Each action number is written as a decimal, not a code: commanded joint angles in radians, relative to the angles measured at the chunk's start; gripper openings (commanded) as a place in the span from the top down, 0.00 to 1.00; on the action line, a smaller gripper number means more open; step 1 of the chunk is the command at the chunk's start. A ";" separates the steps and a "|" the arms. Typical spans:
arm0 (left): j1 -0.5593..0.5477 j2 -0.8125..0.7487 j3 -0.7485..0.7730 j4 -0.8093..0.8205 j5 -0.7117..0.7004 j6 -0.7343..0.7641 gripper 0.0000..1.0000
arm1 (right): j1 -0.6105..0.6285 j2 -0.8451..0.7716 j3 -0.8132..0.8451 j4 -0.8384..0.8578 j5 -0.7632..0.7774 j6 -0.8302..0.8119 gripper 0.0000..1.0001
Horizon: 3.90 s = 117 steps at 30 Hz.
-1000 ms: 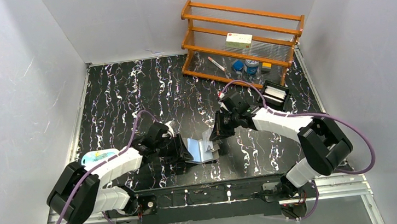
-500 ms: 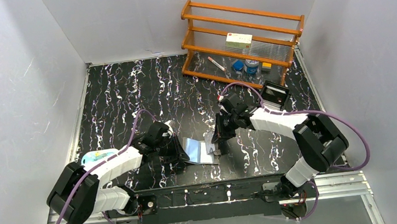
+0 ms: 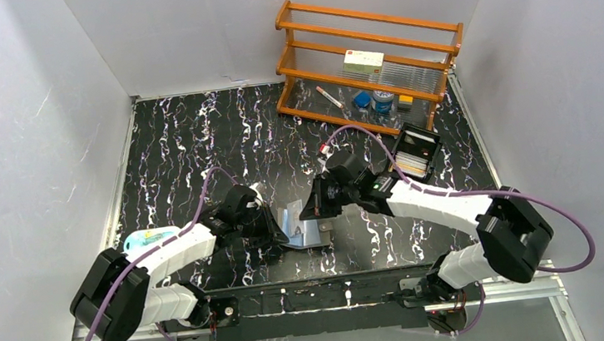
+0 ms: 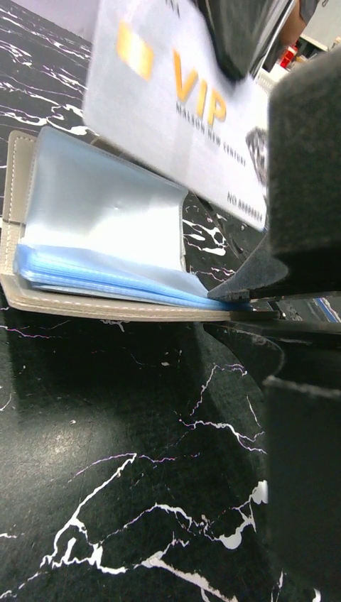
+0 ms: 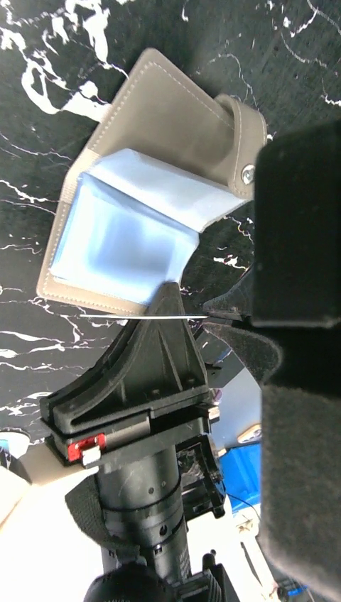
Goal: Put the credit cards into the card holder
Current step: Insert the credit card into the card holder.
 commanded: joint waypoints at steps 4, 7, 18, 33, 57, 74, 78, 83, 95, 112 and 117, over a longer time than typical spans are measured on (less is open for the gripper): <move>-0.005 -0.042 -0.018 0.000 -0.018 -0.023 1.00 | 0.024 0.075 -0.012 -0.001 0.103 0.030 1.00; -0.004 -0.044 -0.029 0.001 -0.022 -0.021 0.93 | 0.011 0.051 -0.057 0.010 0.125 -0.023 1.00; -0.005 -0.046 -0.018 -0.079 -0.047 0.019 0.70 | -0.105 0.077 -0.288 0.310 -0.096 -0.020 1.00; -0.004 -0.103 -0.008 -0.125 -0.074 0.037 0.88 | -0.194 0.048 -0.344 0.340 -0.164 -0.087 1.00; -0.004 -0.052 -0.114 0.074 0.036 -0.122 1.00 | -0.163 0.007 -0.446 0.653 -0.169 0.103 1.00; -0.005 -0.030 -0.128 0.100 0.036 -0.132 1.00 | -0.135 0.020 -0.550 0.783 -0.092 0.185 1.00; -0.004 -0.030 -0.132 0.102 0.034 -0.133 1.00 | -0.128 0.022 -0.548 0.790 -0.082 0.188 1.00; -0.005 -0.029 -0.139 0.108 0.034 -0.136 1.00 | -0.128 0.020 -0.547 0.796 -0.081 0.196 1.00; -0.005 -0.024 -0.139 0.110 0.030 -0.133 1.00 | -0.129 -0.105 -0.528 0.648 -0.011 0.176 1.00; -0.006 -0.023 -0.144 0.123 0.034 -0.142 1.00 | -0.113 0.068 -0.540 0.854 -0.072 0.227 1.00; -0.005 -0.022 -0.142 0.124 0.036 -0.142 0.99 | -0.094 0.096 -0.535 0.870 -0.065 0.231 1.00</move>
